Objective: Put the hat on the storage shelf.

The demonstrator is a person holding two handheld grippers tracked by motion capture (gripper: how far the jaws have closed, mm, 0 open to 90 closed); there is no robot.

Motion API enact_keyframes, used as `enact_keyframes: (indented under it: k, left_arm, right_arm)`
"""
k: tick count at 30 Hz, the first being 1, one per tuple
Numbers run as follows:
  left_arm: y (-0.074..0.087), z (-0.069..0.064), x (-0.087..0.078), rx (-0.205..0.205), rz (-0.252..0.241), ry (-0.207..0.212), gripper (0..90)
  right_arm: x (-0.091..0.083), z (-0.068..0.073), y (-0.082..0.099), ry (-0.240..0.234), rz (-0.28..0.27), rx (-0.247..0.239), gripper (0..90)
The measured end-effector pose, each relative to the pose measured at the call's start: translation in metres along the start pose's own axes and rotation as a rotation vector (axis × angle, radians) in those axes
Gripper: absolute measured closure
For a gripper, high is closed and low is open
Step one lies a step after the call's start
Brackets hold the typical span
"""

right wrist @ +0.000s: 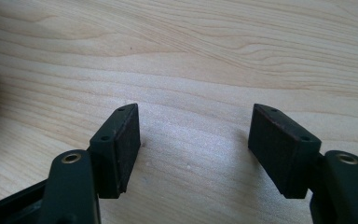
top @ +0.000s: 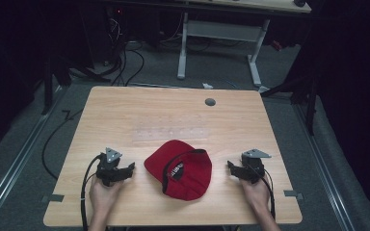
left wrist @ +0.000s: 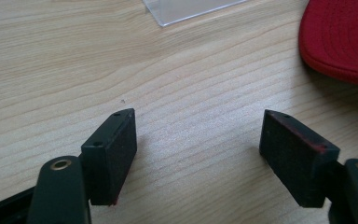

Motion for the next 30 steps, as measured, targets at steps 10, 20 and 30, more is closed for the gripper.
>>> enact_keyframes:
  k: [10, 20, 30]
  left_arm:
    - [0.0, 0.0, 0.0, 0.0, 0.0, 0.0, 27.6]
    - [0.0, 0.0, 0.0, 0.001, 0.0, 0.0, 27.5]
    - [0.0, 0.0, 0.0, 0.004, 0.001, 0.0, 27.2]
  right_arm:
    - [-0.001, 0.0, 0.0, -0.003, -0.008, 0.013, 35.4]
    - [-0.016, 0.003, -0.006, -0.072, -0.096, 0.05, 36.4]
    - [-0.036, 0.018, -0.023, -0.153, -0.181, 0.036, 34.7]
Point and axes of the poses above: each handheld gripper's, and its own axes: x roughly forward along the jaws, y roughly out of its underside, z roughly to its left, the point moved 4 cm from there along x, roughly forward along the jaws, and after that the axes turned 15 degrees about -x, right-handed, at the moved point
